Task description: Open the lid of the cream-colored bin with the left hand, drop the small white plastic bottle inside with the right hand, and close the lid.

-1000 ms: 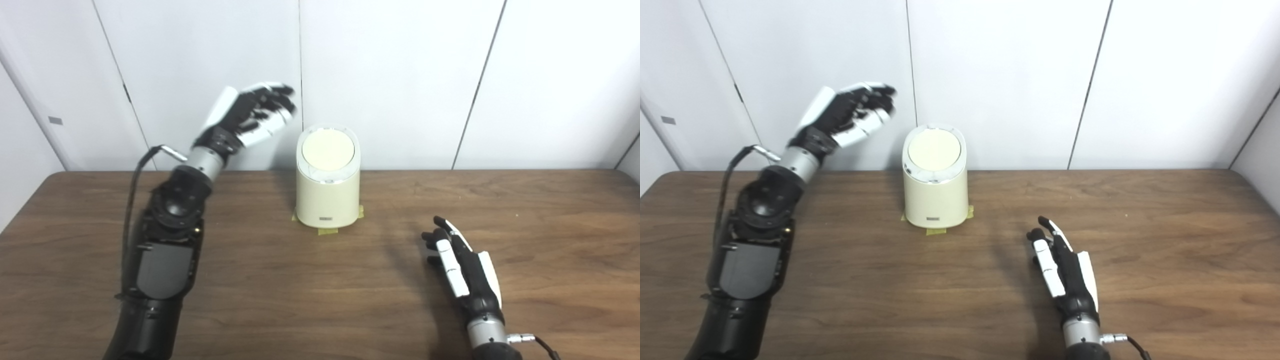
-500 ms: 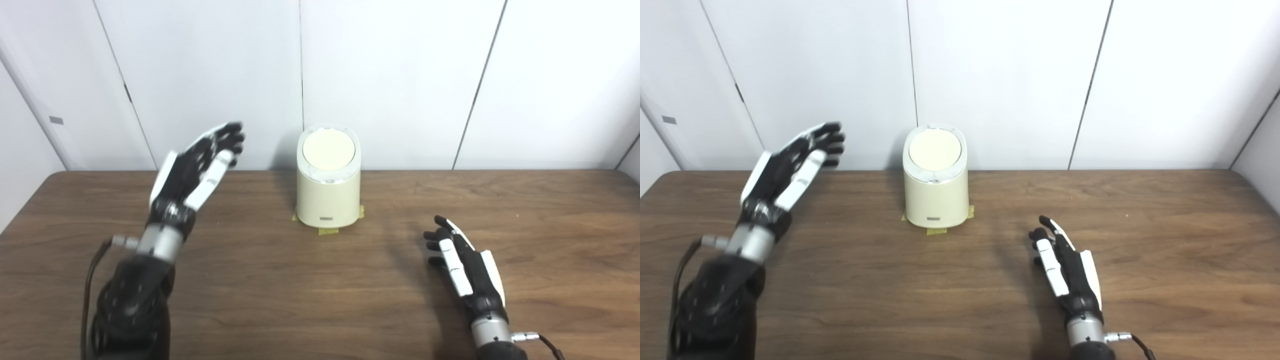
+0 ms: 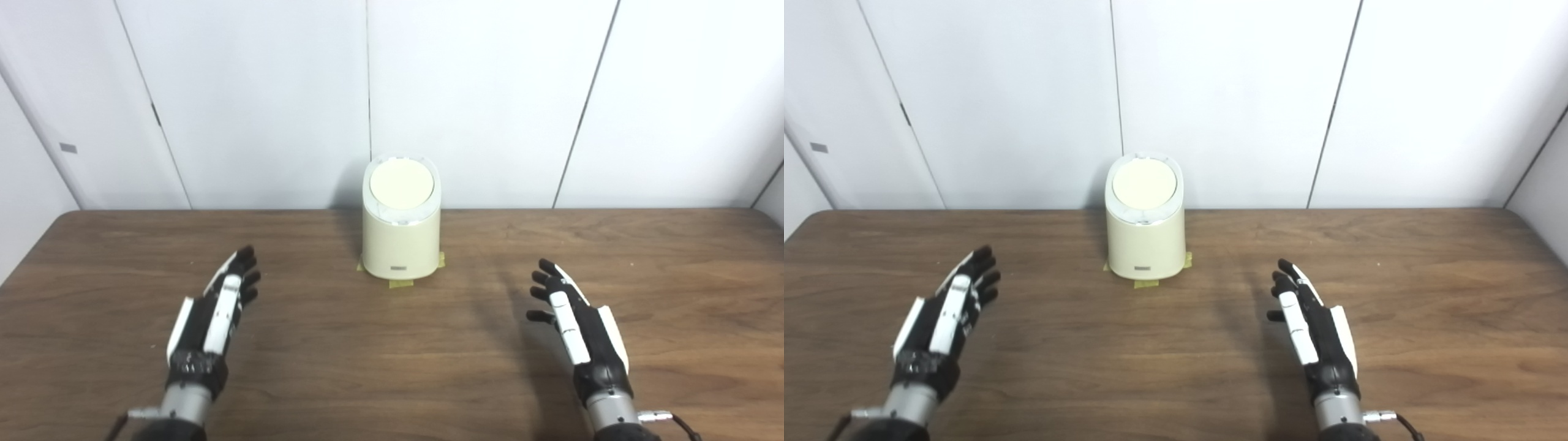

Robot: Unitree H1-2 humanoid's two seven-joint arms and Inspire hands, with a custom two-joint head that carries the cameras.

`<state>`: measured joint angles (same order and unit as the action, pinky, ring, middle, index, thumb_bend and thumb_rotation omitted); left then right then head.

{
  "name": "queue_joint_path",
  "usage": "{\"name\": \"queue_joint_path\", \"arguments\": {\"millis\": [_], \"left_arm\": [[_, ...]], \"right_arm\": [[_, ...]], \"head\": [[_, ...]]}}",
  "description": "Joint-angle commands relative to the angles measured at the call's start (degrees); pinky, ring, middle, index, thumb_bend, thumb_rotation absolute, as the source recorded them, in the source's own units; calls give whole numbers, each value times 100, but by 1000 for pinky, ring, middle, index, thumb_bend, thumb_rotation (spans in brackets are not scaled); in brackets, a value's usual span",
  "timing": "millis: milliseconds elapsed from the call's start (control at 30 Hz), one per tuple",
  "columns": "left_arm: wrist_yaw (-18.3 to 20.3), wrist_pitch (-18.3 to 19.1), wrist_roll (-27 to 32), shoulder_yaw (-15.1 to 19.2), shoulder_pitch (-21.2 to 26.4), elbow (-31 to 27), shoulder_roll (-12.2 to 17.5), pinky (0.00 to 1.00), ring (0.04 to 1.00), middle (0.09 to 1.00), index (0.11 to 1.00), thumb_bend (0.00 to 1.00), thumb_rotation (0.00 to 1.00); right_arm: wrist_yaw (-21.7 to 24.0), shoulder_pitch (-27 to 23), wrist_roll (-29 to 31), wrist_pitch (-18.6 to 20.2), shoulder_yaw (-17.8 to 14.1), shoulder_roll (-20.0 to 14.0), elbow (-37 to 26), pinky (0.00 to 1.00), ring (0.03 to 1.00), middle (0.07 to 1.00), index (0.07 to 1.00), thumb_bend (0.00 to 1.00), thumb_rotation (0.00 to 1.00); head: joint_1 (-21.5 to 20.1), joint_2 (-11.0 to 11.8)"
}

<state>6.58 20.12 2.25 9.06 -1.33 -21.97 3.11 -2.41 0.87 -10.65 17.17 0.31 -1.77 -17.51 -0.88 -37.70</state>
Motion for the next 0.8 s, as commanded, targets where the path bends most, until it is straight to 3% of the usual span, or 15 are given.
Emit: {"name": "queue_joint_path", "arguments": {"millis": [0, 300, 400, 767], "left_arm": [[-103, -332, 77, -19, -32, -184, -27, 958, 941, 950, 957, 363, 930], [-365, -784, -46, -121, -515, 6, -207, 948, 948, 949, 950, 392, 907], [-467, -991, -147, -209, -636, 105, -243, 943, 944, 940, 935, 373, 897], [-559, -1609, -342, -409, -996, 356, -175, 901, 902, 915, 929, 405, 807]], "right_arm": [[43, -84, 156, -263, -54, -23, -261, 703, 878, 921, 937, 464, 1000], [61, 91, 496, -289, -243, -37, -415, 801, 924, 931, 946, 504, 1000], [70, 181, 474, -314, -247, -85, -478, 771, 911, 928, 946, 541, 1000], [185, 479, 434, -159, -180, -204, -887, 746, 897, 916, 948, 516, 1000]], "head": [[-10, -4], [-42, -28], [-86, -33], [-88, -179]]}}
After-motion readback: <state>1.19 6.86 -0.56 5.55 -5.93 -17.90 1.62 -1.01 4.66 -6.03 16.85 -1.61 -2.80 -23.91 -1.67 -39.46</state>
